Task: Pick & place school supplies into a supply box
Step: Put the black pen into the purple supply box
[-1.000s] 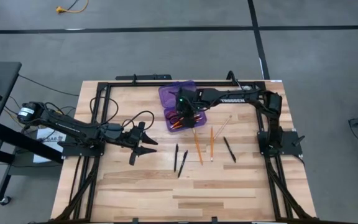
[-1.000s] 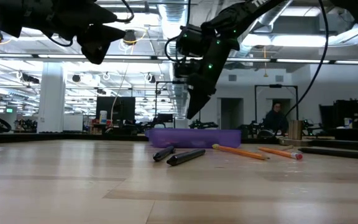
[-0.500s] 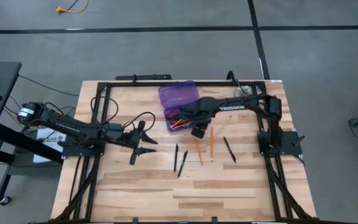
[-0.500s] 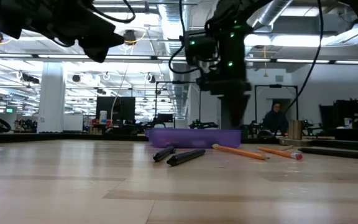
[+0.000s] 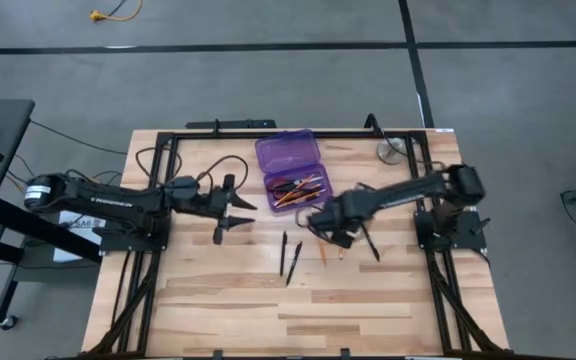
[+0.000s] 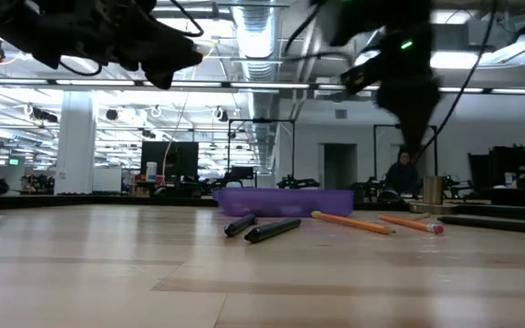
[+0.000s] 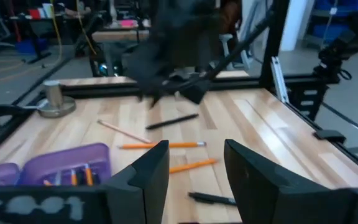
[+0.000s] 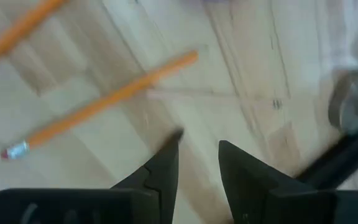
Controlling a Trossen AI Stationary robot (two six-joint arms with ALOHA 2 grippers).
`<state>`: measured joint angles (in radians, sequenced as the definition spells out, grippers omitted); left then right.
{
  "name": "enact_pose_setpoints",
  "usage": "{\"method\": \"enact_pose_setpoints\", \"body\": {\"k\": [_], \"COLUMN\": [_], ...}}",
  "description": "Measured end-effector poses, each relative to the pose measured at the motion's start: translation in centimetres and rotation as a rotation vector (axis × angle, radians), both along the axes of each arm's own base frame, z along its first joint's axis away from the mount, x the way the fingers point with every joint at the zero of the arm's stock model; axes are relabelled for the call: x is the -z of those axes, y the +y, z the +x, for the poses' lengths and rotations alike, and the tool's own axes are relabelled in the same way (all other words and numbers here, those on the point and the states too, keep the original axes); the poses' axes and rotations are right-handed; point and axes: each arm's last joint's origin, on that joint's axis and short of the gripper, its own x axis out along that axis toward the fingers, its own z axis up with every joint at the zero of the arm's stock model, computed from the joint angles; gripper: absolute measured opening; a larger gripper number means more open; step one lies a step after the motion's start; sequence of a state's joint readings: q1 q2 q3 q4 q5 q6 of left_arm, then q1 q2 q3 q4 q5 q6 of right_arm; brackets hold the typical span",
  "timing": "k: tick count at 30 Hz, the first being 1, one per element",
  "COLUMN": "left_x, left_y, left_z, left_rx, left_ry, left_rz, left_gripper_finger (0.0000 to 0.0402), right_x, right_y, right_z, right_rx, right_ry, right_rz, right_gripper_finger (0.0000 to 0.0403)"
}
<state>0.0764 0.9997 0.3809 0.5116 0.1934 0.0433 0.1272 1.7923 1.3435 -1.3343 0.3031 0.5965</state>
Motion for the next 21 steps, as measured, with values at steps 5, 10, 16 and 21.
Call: {"method": "enact_pose_setpoints", "body": {"k": [5, 10, 16, 21], "left_x": [0.0, 0.1, 0.2, 0.3], "left_y": [1.0, 1.0, 0.9, 0.9], "left_z": [-0.1, -0.1, -0.1, -0.1], "left_rx": [-0.038, -0.04, -0.011, -0.014], "left_ry": [0.005, 0.012, 0.026, 0.037], "left_rz": [-0.002, -0.003, -0.021, -0.043], "left_gripper_finger": [0.0144, 0.0144, 0.0144, 0.0144], "right_x": [-0.5, 1.1, 3.5, 4.2], "right_y": [2.3, 3.8, 5.1, 6.0], "right_z": [-3.8, -6.4, -8.5, -9.2], "right_rx": [0.137, 0.299, 0.431, 0.458], "right_ry": [-0.188, -0.401, -0.433, -0.451], "right_rz": [-0.063, -0.026, -0.006, 0.007], "right_gripper_finger": [0.0109, 0.0109, 0.0109, 0.0113]}}
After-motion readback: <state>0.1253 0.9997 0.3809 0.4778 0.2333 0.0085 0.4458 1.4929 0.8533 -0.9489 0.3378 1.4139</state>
